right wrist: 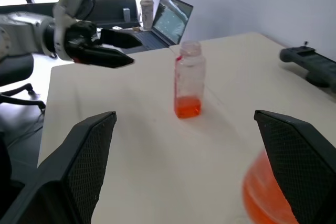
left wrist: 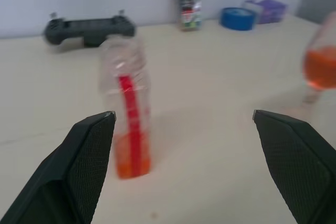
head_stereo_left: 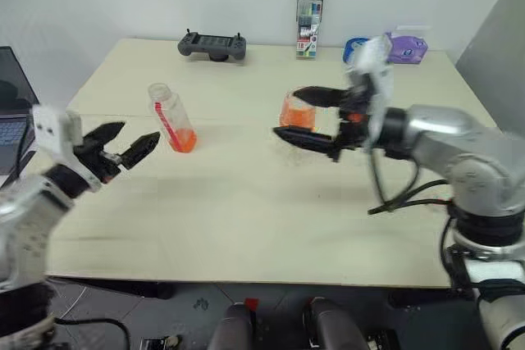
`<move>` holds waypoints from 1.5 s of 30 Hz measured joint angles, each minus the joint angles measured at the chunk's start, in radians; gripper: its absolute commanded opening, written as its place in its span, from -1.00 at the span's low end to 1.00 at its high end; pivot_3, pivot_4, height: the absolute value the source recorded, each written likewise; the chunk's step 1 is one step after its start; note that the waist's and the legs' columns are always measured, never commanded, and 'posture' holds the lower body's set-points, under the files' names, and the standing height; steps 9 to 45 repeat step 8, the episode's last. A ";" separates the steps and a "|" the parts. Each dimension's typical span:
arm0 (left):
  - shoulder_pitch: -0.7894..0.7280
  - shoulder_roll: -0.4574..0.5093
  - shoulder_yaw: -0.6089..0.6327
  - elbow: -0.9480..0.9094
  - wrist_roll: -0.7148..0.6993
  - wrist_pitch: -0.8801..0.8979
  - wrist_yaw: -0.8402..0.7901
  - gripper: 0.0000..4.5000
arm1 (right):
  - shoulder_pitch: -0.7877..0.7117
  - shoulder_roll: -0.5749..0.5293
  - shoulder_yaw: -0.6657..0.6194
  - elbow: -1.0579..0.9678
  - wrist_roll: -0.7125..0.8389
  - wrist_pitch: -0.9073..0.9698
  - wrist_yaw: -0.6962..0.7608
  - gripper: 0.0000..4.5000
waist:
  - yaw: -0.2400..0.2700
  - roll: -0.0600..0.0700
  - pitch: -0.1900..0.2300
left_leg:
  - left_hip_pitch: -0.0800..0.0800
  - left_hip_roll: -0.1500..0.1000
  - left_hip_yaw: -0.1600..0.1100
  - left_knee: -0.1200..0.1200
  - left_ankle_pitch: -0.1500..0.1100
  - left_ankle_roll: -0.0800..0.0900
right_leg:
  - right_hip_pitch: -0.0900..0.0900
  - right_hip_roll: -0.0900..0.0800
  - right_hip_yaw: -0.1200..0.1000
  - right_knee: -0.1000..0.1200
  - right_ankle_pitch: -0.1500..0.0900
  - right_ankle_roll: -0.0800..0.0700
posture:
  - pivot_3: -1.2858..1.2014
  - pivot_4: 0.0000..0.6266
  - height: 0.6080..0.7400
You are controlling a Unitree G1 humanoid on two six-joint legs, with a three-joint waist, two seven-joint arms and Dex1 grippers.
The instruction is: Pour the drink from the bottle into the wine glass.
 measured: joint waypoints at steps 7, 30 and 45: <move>-0.132 0.096 -0.139 0.081 -0.027 0.042 -0.229 0.98 | 0.250 -0.180 -0.135 -0.022 0.049 -0.001 0.092 1.00 | -0.010 0.003 0.002 | 0.002 0.003 0.001 -0.001 -0.001 0.001 | 0.001 0.001 -0.001 0.001 0.000 0.000 | 0.03 -0.52 1.00; -0.157 0.096 -0.160 0.095 -0.026 0.042 -0.246 0.98 | 0.255 -0.184 -0.143 -0.027 0.049 -0.010 0.093 1.00 | -0.012 0.003 0.002 | 0.004 0.004 0.002 -0.003 -0.001 0.001 | 0.001 0.002 0.000 0.001 0.000 0.000 | 0.03 -0.52 1.00; -0.157 0.096 -0.160 0.095 -0.026 0.042 -0.246 0.98 | 0.255 -0.184 -0.143 -0.027 0.049 -0.010 0.093 1.00 | -0.012 0.003 0.002 | 0.004 0.004 0.002 -0.003 -0.001 0.001 | 0.001 0.002 0.000 0.001 0.000 0.000 | 0.03 -0.52 1.00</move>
